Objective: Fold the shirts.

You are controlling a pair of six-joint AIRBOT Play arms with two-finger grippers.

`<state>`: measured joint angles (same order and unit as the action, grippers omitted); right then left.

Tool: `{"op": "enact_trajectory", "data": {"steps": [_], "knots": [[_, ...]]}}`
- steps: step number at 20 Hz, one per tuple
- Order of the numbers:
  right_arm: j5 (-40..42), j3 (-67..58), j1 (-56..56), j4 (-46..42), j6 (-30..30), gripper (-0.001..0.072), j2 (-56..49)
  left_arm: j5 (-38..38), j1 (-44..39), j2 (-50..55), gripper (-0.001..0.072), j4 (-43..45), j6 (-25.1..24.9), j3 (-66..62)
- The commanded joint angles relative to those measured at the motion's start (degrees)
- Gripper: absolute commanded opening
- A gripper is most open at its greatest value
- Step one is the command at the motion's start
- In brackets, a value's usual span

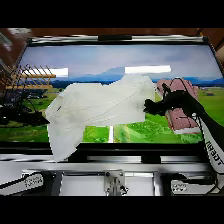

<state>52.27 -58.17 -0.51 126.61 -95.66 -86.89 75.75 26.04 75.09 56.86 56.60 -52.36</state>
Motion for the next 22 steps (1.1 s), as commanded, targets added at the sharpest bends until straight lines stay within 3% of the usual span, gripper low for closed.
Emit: {"op": "enact_trajectory", "data": {"steps": [1,2,4,9,10,14,20,21,22], "knots": [[-2.67,-0.55,0.04,0.39,1.7,0.0228,-0.96,1.11,0.0,-0.92,0.0034,0.02,0.72,-0.04],[-0.63,-0.57,0.04,0.35,0.31,0.0449,-1.16,1.27,0.0,-1.16,0.0034,0.02,1.11,-0.04],[5.49,-0.57,-1.14,-0.94,-2.54,0.046,0.17,1.75,0.0,-1.53,0.0034,0.02,1.11,-0.04],[21.7,0.96,-9.6,-3.74,-1.9,0.047,3.91,1.88,0.0,-1.73,0.0034,0.02,1.09,-0.04],[21.29,3.08,-10.16,-2.89,-1.57,0.0585,3.91,1.88,0.0,-1.73,0.0034,0.02,1.09,-0.04],[9.88,13.18,-6.93,7.93,-4.22,0.0587,3.91,1.92,0.0,-1.73,0.0034,0.02,1.11,-0.04],[1.86,14.01,-2.38,10.93,-2.71,0.0583,3.06,1.9,0.0,-1.73,0.0034,0.02,1.11,-0.04],[1.73,14.03,-1.97,10.99,-2.32,0.0552,2.73,1.9,0.0,-1.73,0.0034,0.02,1.11,-0.04],[1.77,14.01,-1.42,11.1,-1.57,0.0471,2.32,1.9,0.0,-1.73,0.0034,0.02,1.11,-0.04]]}}
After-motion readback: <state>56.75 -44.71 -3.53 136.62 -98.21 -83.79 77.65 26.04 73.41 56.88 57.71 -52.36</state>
